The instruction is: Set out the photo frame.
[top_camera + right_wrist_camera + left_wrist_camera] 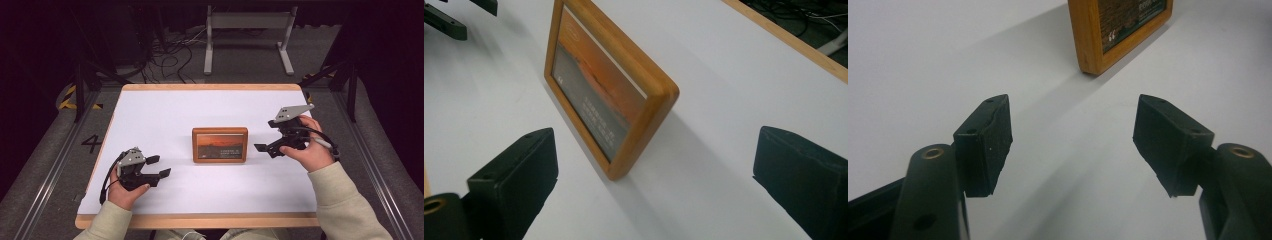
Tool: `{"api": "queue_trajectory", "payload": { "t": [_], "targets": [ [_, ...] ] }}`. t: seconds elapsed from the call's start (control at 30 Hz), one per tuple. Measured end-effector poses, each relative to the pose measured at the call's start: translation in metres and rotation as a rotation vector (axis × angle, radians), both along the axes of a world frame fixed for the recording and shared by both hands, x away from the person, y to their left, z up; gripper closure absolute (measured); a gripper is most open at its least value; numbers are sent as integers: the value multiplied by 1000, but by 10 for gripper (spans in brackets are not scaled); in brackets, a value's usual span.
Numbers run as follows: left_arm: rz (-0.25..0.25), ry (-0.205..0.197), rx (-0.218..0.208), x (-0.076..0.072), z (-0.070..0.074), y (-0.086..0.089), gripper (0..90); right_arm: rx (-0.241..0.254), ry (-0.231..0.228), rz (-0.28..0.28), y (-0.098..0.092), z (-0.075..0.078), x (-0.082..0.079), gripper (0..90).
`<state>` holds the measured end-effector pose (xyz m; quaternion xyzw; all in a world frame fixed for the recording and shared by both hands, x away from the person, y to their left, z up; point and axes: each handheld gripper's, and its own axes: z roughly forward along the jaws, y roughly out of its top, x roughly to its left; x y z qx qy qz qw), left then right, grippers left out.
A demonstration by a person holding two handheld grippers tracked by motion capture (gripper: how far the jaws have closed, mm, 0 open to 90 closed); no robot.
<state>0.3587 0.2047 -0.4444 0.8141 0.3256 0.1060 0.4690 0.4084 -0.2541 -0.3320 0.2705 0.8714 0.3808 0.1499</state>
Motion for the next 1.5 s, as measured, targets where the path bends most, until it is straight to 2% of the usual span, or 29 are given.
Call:
{"api": "queue_trajectory", "payload": {
  "t": [0.07, 0.27, 0.43, 0.53, 0.63, 0.67, 0.83, 1.23, 1.33, 1.37, 1.5],
  "targets": [
    [-3, 2, -3, 0, 0, -1, 313, 10, -1, -19, -10, -2, -5, 43],
    [-6, -3, 2, -1, 0, -1, 309, 20, 3, -38, -23, -11, -11, 36],
    [-2, -6, -6, -1, 0, -1, 319, 44, 5, -67, -33, -30, -17, 35],
    [-2, -4, -9, 0, -1, 0, 320, 58, 3, -74, -36, -36, -19, 35],
    [2, -3, -9, 0, -2, 0, 321, 86, 2, -87, -42, -53, -22, 35],
    [2, -3, -9, 0, -2, 0, 321, 86, 2, -87, -42, -53, -22, 35],
    [4, -11, -11, 1, -2, 1, 320, 104, 13, -110, -48, -74, -26, 30],
    [0, -11, -21, 2, -4, 2, 320, 119, 20, -140, -52, -100, -34, 30],
    [0, -7, -25, 2, -5, 2, 320, 141, 46, -167, -51, -109, -36, 30],
    [-1, -7, -27, 2, -5, 3, 320, 135, 60, -179, -50, -113, -38, 30],
    [-5, -9, -27, 3, -4, 3, 320, 118, 55, -185, -47, -116, -38, 29]
  ]
}}
